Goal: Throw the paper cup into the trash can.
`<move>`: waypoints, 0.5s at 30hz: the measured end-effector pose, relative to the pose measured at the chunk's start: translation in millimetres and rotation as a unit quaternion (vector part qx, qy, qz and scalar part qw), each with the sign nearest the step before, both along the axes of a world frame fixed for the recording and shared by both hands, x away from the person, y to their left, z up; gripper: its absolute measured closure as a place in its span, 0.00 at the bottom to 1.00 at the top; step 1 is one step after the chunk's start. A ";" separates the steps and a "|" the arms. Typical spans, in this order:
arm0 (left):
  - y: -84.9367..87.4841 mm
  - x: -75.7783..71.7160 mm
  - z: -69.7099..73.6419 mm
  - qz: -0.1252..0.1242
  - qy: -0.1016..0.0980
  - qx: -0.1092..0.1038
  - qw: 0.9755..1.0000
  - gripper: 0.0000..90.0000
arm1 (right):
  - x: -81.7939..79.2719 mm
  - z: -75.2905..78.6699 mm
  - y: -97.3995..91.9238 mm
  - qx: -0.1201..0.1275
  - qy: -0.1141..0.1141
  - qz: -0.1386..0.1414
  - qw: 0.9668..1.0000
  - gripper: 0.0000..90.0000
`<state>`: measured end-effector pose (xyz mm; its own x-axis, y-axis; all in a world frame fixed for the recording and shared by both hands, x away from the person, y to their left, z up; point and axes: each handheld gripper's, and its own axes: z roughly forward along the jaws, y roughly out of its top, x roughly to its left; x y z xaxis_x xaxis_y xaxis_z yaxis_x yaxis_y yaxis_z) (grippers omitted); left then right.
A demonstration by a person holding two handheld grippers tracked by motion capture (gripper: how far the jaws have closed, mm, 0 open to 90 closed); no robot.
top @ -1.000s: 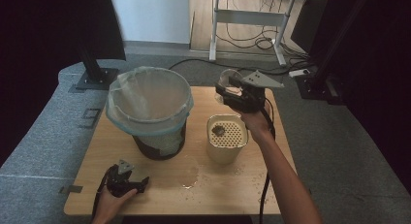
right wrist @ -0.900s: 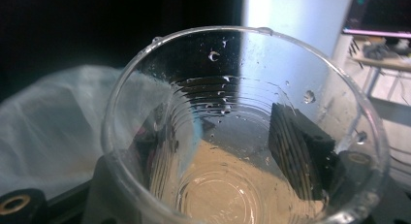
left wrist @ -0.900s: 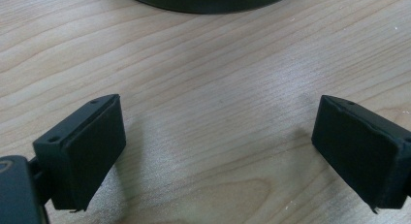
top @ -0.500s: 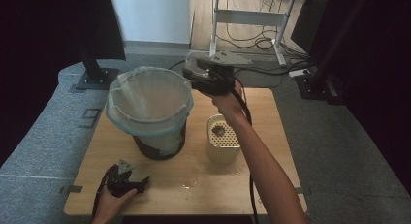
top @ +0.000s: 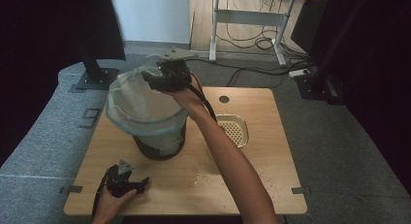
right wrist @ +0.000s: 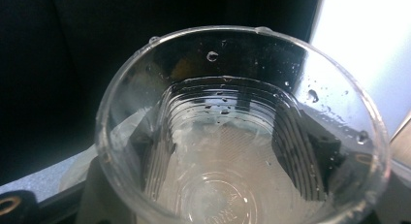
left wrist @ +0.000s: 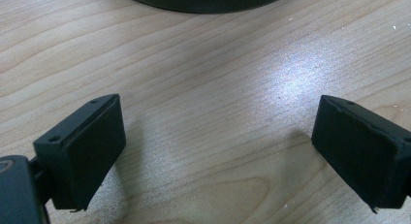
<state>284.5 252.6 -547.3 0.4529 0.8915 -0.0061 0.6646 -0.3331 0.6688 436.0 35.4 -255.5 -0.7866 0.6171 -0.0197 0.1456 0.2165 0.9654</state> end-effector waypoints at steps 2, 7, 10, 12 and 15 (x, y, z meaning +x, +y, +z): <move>0.0 0.0 0.0 0.000 0.000 0.000 1.000 0.05 | 4.3 -4.9 3.0 -0.006 0.013 0.001 1.000 0.28; 0.1 0.1 0.0 0.000 -0.001 0.001 1.000 0.05 | 12.5 -18.9 0.1 -0.033 0.046 -0.016 0.998 0.13; 0.1 0.1 0.0 0.000 -0.001 0.001 1.000 0.05 | 7.9 -20.2 -12.9 -0.022 0.037 -0.019 0.999 0.14; 0.1 0.1 0.0 0.000 -0.001 0.001 1.000 0.05 | 2.3 -18.9 -25.1 -0.011 0.027 -0.021 0.999 0.16; 0.0 0.1 0.0 0.001 -0.001 0.000 1.000 0.05 | -8.4 -18.0 -45.9 -0.004 0.010 -0.021 1.000 0.17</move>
